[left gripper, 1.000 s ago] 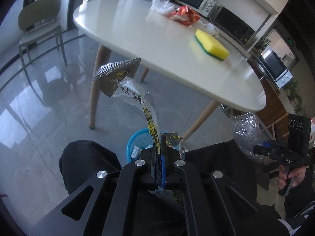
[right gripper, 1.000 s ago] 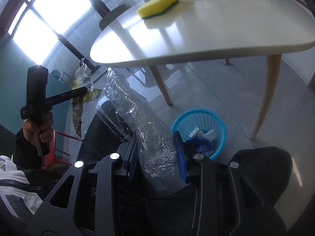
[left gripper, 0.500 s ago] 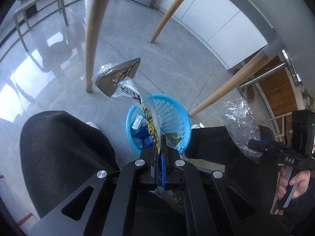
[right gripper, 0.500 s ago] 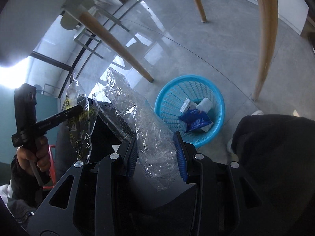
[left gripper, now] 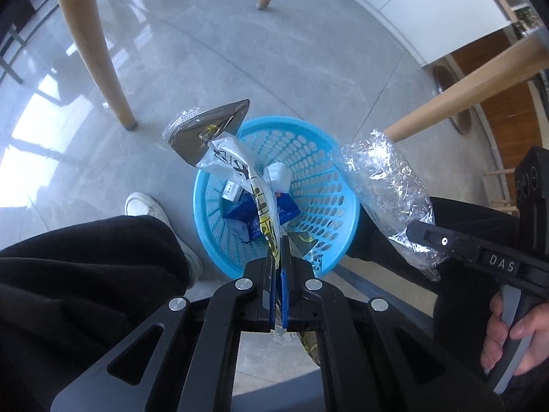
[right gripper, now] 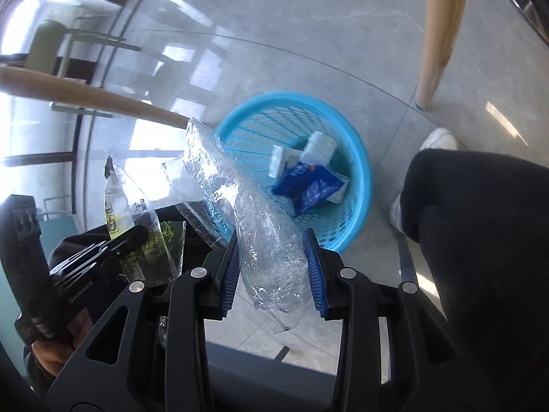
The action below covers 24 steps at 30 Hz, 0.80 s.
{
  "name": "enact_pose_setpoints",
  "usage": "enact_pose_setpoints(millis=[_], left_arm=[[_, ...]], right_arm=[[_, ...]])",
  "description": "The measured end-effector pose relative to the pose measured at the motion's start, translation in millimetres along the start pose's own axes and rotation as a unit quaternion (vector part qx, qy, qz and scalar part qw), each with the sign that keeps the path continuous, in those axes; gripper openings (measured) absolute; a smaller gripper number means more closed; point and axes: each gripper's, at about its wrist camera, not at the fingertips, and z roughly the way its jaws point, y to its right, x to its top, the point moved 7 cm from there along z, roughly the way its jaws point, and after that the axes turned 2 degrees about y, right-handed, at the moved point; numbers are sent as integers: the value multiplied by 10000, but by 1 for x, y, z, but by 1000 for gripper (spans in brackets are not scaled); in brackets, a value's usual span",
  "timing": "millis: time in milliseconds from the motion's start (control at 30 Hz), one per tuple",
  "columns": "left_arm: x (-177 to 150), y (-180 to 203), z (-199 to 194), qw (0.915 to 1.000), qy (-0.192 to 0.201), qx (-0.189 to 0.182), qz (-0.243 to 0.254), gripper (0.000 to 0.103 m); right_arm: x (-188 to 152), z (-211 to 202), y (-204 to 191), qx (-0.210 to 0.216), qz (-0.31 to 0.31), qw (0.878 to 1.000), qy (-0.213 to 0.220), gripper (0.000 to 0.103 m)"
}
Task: Collect trash
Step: 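Lower both tools over the blue wastebasket and open them to drop the items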
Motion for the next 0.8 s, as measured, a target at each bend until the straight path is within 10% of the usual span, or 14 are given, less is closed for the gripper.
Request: enact_pose_setpoints(millis=[800], left_arm=[[17, 9, 70, 9985, -508, 148, 157, 9]], right_arm=[[28, 48, 19, -224, 314, 9988, -297, 39]])
